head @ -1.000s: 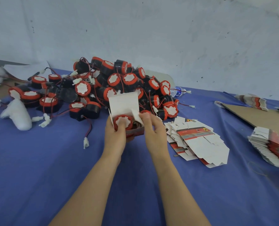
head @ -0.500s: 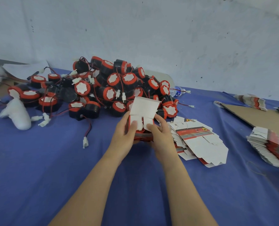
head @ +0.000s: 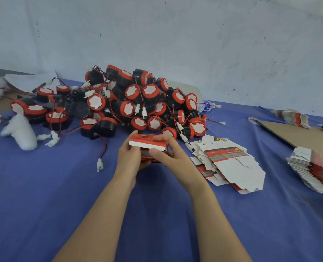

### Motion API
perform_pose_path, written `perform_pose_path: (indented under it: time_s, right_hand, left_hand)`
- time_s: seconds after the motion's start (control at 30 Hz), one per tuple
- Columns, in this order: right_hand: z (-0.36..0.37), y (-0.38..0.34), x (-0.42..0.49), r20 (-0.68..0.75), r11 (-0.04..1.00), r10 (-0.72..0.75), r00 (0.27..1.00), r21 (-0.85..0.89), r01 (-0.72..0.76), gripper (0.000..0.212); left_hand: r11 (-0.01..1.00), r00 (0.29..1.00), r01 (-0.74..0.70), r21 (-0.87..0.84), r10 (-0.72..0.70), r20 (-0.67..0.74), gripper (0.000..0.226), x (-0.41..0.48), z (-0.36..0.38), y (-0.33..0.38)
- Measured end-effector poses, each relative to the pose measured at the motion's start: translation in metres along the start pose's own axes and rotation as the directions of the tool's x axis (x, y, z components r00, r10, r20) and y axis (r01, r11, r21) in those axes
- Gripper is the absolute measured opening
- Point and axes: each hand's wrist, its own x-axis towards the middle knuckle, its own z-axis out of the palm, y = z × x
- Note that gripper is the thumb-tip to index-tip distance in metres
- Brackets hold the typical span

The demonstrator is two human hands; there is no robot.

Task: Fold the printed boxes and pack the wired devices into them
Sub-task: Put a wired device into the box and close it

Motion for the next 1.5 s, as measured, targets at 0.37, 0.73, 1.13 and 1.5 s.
perform_pose_path:
  time_s: [0.37, 0.73, 1.13, 1.5]
  right_hand:
    - [-0.004, 0.003, 0.003, -0.247, 0.981, 0.118, 0.962, 0.181, -0.074, 0.027]
    - [-0.005, 0.004, 0.004, -0.284, 0.956, 0.189, 0.940, 0.270, -0.111, 0.013]
    - [-0.004, 0.010, 0.006, -0.305, 0.975, 0.165, 0.938, 0.192, -0.109, 0.040]
    - [-0.002, 0.001, 0.004, -0.226, 0.968, 0.162, 0.961, 0.226, -0.110, 0.039]
  left_hand:
    - [0.914, 0.953, -0.291, 0.282, 0.250, 0.170, 0.042, -0.007, 0.005, -0.009]
    - [0.998, 0.974, -0.052, 0.033, 0.044, 0.221, 0.025, -0.006, 0.010, -0.008]
    - [0.997, 0.980, -0.056, 0.049, 0.046, 0.196, 0.052, -0.001, 0.009, -0.019]
    - [0.995, 0.990, -0.097, 0.034, 0.092, 0.106, 0.030, -0.007, 0.008, -0.008]
